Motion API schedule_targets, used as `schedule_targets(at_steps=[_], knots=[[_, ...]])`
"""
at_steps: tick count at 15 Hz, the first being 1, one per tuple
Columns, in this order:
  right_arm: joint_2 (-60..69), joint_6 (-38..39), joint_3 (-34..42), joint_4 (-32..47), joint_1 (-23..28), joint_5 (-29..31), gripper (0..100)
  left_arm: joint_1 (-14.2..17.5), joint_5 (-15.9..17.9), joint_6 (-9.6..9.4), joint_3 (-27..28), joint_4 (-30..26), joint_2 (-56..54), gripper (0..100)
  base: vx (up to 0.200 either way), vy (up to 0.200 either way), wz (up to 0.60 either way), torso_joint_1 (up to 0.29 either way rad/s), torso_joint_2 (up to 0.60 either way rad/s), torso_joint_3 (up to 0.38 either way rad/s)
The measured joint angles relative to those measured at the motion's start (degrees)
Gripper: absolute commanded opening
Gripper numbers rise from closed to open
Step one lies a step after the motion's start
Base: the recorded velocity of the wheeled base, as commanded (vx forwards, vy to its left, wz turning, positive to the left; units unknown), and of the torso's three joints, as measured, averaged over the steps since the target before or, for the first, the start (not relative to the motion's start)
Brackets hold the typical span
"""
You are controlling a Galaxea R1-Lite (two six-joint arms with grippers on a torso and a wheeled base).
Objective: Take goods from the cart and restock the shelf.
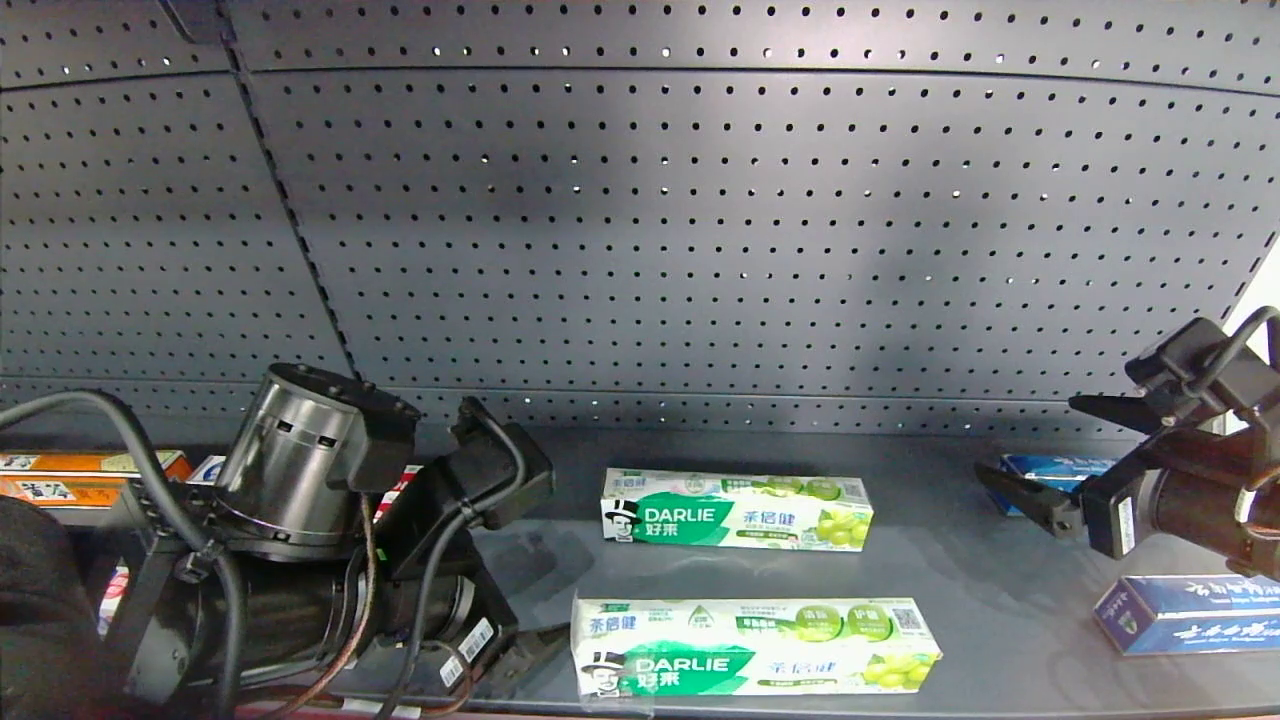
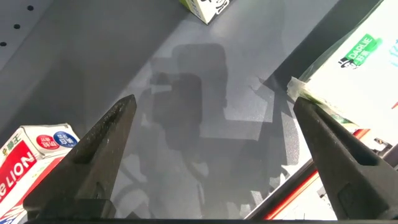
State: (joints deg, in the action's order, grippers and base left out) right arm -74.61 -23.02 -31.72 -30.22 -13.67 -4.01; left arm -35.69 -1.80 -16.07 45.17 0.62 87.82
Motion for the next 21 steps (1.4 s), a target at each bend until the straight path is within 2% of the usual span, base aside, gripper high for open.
schedule_targets(at_steps=[5, 7, 10, 13, 15, 18, 20, 21], knots=[[0.4, 0.1, 0.6, 0.0, 0.2, 0.0, 100, 1.0, -0.2, 0.22, -0.9, -0.2, -1.5, 100, 0.0, 0.0, 0.0, 0.0, 0.0, 0.0], [0.8, 0.1, 1.6, -0.1, 0.0, -0.3, 100, 3.1, -0.2, 0.39, -1.1, -0.2, -4.3, 100, 0.0, 0.0, 0.0, 0.0, 0.0, 0.0], [0.9, 0.3, 1.2, -1.9, -1.1, -0.5, 100, 10.1, -0.3, 0.37, -1.1, -0.1, -10.8, 100, 0.0, 0.0, 0.0, 0.0, 0.0, 0.0], [1.9, 2.5, -1.1, -1.9, 0.6, -0.2, 100, 16.5, -0.3, 0.3, -2.7, -0.3, -19.0, 100, 0.0, 0.0, 0.0, 0.0, 0.0, 0.0], [4.5, 3.3, -0.9, -1.7, 2.0, 0.7, 100, 21.2, -0.2, 0.37, -6.8, -0.4, -26.9, 100, 0.0, 0.0, 0.0, 0.0, 0.0, 0.0], [10.2, 3.5, 3.1, -1.3, 4.8, 2.6, 100, 29.2, 0.1, 0.61, -15.7, -0.5, -40.4, 100, 0.0, 0.0, 0.0, 0.0, 0.0, 0.0], [14.4, 3.6, 6.4, -1.2, 6.1, 3.9, 100, 34.1, -0.3, 2.3, -21.3, -0.4, -48.7, 100, 0.0, 0.0, 0.0, 0.0, 0.0, 0.0], [16.4, 4.0, 8.1, -1.1, 6.6, 4.9, 100, 36.2, -1.2, 4.08, -23.6, -0.4, -52.3, 100, 0.0, 0.0, 0.0, 0.0, 0.0, 0.0]])
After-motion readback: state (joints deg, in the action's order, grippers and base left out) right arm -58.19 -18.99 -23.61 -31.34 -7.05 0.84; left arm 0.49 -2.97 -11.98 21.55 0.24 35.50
